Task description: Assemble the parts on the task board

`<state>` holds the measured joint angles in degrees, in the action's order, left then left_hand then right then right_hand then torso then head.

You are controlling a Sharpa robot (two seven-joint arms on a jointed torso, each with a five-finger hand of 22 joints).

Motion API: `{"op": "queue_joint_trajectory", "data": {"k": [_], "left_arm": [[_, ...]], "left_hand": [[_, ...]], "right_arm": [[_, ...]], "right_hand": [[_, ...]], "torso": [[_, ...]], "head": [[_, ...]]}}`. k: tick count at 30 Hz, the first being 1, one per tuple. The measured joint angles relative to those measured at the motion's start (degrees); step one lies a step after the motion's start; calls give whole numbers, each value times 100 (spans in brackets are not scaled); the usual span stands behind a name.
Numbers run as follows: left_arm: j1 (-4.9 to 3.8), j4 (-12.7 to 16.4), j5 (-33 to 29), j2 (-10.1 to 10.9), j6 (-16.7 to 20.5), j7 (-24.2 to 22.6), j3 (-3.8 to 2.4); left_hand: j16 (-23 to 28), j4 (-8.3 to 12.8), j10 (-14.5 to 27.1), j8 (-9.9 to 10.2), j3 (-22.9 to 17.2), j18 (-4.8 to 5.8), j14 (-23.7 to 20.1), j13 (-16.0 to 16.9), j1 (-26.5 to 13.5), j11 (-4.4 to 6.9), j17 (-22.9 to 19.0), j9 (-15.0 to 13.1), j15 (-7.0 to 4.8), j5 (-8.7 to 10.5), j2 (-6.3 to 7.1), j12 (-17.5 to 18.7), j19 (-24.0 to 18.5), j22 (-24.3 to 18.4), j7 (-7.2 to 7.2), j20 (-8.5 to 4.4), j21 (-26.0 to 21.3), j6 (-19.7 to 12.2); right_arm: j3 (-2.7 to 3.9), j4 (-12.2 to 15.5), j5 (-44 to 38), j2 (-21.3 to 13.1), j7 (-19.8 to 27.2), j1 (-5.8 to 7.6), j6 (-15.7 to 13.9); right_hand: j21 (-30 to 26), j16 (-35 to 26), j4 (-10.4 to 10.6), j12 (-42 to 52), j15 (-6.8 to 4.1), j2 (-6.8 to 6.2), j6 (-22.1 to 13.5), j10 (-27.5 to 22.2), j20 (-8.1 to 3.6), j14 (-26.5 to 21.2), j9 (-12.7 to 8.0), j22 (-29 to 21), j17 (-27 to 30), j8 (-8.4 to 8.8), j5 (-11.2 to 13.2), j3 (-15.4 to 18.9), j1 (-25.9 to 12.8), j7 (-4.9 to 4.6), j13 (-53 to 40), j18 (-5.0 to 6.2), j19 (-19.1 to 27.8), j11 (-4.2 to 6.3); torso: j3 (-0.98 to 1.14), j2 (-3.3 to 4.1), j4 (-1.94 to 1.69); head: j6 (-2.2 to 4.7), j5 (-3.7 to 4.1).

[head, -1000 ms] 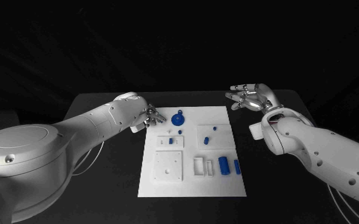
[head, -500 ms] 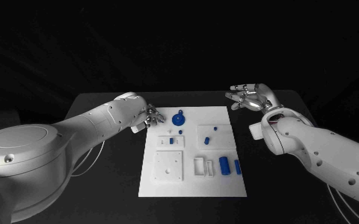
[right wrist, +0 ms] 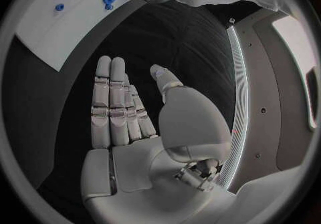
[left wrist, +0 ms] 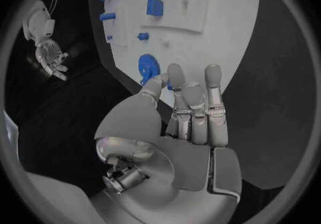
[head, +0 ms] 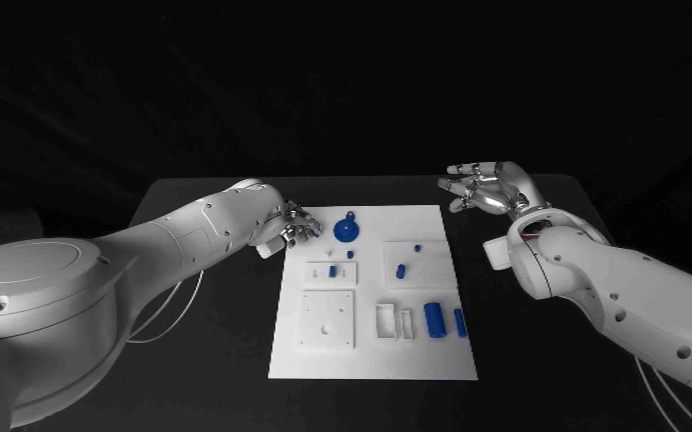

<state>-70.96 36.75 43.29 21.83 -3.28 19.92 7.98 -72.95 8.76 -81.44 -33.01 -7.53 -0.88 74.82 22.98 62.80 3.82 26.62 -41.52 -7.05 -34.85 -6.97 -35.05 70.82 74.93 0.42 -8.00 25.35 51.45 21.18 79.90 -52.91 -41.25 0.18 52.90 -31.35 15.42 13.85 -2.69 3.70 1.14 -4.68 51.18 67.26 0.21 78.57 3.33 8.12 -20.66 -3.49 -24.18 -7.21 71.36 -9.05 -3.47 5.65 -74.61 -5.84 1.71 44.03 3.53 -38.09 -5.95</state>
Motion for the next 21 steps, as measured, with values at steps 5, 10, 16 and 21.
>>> {"op": "queue_joint_trajectory", "data": {"k": [5,10,16,21], "left_arm": [[-51,538,-126,293,283,99,4],[-79,1268,-215,659,678,228,8],[-85,2312,-170,1155,1200,371,66],[-68,2945,0,1463,1567,444,214]], "left_hand": [[0,33,-97,0,-33,0,32,-14,-89,6,32,-250,-32,-170,-10,45,23,0,21,-23,25,20],[0,147,-140,1,-98,0,63,-18,-155,9,65,-382,-62,-237,13,63,43,-1,41,-42,61,41],[0,301,-221,49,-159,0,114,-27,-229,25,96,-497,-71,-281,41,128,65,-1,83,-65,67,83],[21,340,-221,75,-150,1,164,-42,-247,25,107,-544,-82,-281,23,173,74,-1,83,-73,67,83]], "right_arm": [[-2,-11,2,-16,-4,-1,4],[-2,-39,4,-34,-9,-1,9],[-1,-76,7,-41,-14,0,17],[-2,-102,9,-43,-16,-1,26]], "right_hand": [[0,0,0,0,0,0,0,0,0,0,0,0,0,0,0,0,0,0,0,0,0,0],[0,0,0,0,0,0,0,0,0,0,0,-23,4,0,0,0,0,0,0,0,0,0],[0,0,0,0,0,0,0,0,0,0,0,-24,5,0,0,0,0,0,0,0,0,0],[0,0,0,0,0,0,0,0,0,0,0,-24,5,0,0,0,0,0,0,0,0,0]], "torso": [[5,-24,-11],[4,-66,-44],[0,-128,-88],[-5,-165,-118]], "head": [[-10,-9],[-42,-10],[-76,-6],[-114,-11]]}}
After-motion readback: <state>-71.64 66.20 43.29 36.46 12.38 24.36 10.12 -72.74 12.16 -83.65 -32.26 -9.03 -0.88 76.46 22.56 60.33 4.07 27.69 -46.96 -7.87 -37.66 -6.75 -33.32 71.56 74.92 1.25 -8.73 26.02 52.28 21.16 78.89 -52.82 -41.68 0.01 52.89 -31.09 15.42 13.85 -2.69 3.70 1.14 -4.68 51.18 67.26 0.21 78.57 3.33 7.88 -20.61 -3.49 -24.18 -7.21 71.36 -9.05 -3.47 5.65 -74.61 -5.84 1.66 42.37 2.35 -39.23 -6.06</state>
